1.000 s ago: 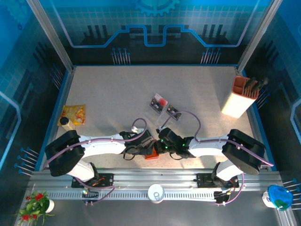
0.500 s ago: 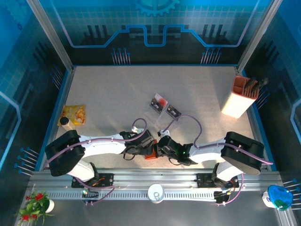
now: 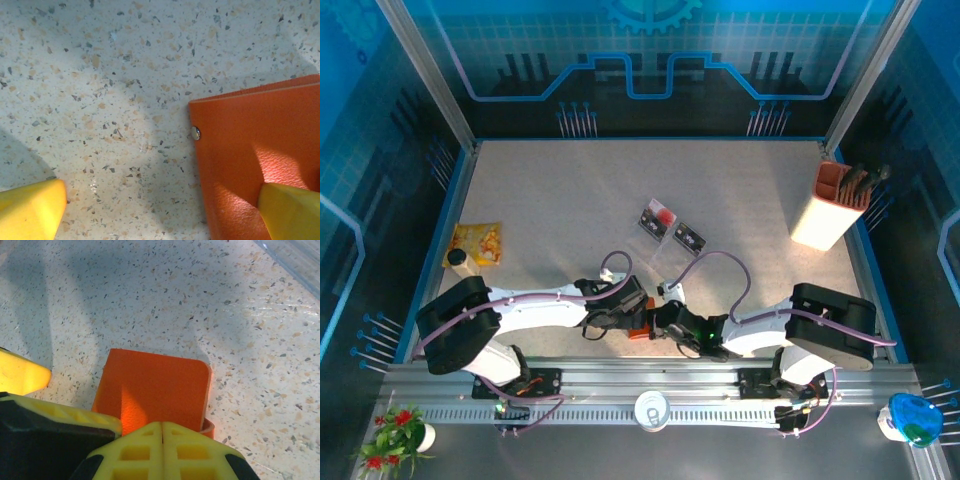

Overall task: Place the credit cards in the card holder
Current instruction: Close the button on the card holder, then reset both arms

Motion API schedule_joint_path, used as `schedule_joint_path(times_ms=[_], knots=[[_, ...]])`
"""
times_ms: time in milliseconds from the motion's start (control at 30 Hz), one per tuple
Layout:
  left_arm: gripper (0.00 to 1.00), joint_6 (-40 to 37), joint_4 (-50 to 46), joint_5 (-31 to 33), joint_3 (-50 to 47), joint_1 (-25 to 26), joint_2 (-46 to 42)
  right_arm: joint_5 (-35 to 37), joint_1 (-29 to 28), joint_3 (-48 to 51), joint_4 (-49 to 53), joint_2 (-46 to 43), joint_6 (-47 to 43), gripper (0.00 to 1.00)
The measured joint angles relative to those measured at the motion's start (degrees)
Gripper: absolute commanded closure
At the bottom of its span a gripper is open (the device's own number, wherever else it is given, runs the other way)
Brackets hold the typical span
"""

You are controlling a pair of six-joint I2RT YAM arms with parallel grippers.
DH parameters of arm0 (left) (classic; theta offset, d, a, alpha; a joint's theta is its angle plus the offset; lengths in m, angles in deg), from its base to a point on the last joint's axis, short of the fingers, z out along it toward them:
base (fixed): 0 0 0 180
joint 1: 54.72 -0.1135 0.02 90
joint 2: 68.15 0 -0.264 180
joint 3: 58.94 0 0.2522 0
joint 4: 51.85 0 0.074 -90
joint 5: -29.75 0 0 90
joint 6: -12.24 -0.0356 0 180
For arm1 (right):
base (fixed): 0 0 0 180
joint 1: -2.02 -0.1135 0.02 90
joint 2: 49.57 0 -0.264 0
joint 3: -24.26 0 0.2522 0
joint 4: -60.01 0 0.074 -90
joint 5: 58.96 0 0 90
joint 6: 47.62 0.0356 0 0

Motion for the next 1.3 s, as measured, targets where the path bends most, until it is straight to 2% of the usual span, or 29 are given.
schedule_joint_path(times_ms=[100, 267, 400, 500, 600, 767, 900, 1067, 1267, 1300], knots=[[0.01, 0.11, 0.00, 0.00, 0.00, -0.02, 0.00, 0.02, 0.02, -0.81, 1.14, 0.02, -0.07, 1.00], [0.01, 0.48, -0.15, -0.24, 0.00, -0.31, 0.00, -2.47, 1.70, -2.73, 4.68, -0.22, -1.03, 0.87], [0.01, 1.25, -0.44, -0.83, 0.00, -0.87, -0.17, -7.41, 4.66, -4.63, 8.92, -1.29, -2.40, 0.79], [0.01, 1.66, -0.42, -0.83, -0.04, -1.09, -0.57, -11.69, 7.32, -6.29, 13.11, -2.40, -4.00, 0.67], [0.01, 1.46, -0.35, -0.76, -0.04, -1.20, -1.09, -15.82, 10.03, -8.07, 18.88, -3.91, -6.27, 0.60], [0.01, 0.02, -0.92, -0.31, -0.04, -1.90, -2.19, -21.70, 14.23, -11.15, 25.99, -10.32, -9.49, 0.48], [0.01, -1.14, -2.51, 1.22, -0.04, -3.98, -6.16, -23.69, 17.25, -14.08, 28.89, -16.46, -11.69, 0.42], [0.01, -1.99, -3.32, 4.17, -0.20, -5.51, -14.23, -24.26, 19.52, -13.03, 32.11, -23.58, -12.66, 0.35], [0.01, -4.31, -4.24, 8.33, -2.45, -7.56, -25.64, -23.17, 22.97, -7.98, 38.60, -36.13, -13.33, 0.20], [0.01, -5.01, -4.37, 9.14, -2.73, -8.28, -27.43, -22.88, 23.98, -7.54, 40.17, -38.51, -13.66, 0.14]])
